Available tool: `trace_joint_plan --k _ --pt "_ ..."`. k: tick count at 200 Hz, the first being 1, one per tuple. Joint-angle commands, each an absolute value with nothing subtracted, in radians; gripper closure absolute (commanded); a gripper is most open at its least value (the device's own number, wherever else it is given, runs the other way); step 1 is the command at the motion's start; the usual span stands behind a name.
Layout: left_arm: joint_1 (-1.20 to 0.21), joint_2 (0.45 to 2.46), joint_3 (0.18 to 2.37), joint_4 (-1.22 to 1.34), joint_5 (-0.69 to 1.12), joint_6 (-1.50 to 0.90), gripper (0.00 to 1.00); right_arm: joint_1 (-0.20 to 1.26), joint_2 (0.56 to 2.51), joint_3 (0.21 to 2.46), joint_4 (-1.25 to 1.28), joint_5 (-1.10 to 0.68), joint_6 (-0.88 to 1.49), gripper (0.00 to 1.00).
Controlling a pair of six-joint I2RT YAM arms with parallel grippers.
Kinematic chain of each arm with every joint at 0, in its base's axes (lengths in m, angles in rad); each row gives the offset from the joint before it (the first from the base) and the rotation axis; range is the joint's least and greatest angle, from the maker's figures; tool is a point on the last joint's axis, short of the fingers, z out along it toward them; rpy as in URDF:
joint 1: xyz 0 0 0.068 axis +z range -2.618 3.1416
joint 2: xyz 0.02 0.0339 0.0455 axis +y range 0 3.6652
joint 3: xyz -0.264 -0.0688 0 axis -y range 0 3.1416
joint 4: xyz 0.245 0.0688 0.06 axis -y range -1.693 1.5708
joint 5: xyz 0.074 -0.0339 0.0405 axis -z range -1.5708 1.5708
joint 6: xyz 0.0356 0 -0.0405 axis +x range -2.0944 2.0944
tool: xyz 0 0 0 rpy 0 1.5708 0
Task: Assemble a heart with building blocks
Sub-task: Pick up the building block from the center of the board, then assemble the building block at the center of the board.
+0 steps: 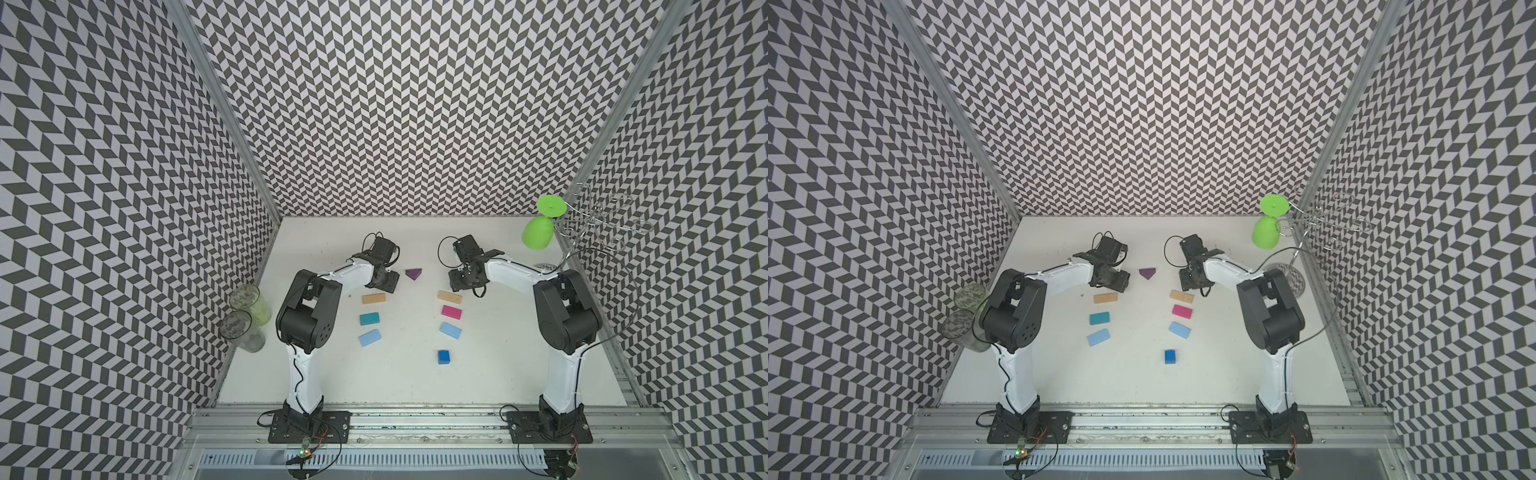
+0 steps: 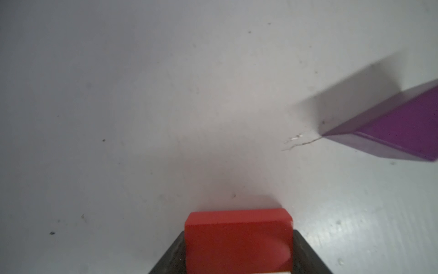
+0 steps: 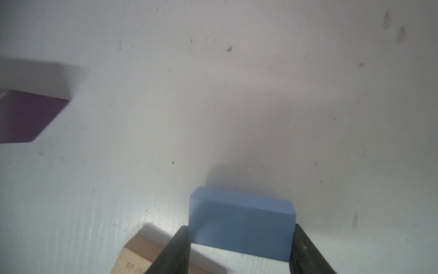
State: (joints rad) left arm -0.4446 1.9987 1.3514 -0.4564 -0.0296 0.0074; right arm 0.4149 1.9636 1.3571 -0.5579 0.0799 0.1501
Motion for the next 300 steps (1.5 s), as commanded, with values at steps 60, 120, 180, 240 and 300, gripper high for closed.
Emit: trace_joint_plan --k 60,120,180,240,300 --pt "-0.513 2.021 1.408 -0.433 0.032 0.192 0.49 0.413 1.866 1.299 -0.465 0.087 0.078 0.68" --pt "-0.516 2.106 1.498 -0.475 0.040 0.207 0.48 0.412 1.858 1.276 -0.450 0.072 0.076 0.68" --pt "-0.517 2.137 1.528 -0.498 0.039 0.214 0.48 0.412 1.871 1.274 -0.449 0.055 0.074 0.68" --pt "-0.514 2.164 1.565 -0.516 0.035 0.217 0.48 0.412 1.887 1.284 -0.455 0.040 0.074 0.68" --pt "-0.510 2.175 1.578 -0.526 0.020 0.219 0.45 0.411 1.890 1.283 -0.454 0.033 0.074 0.67"
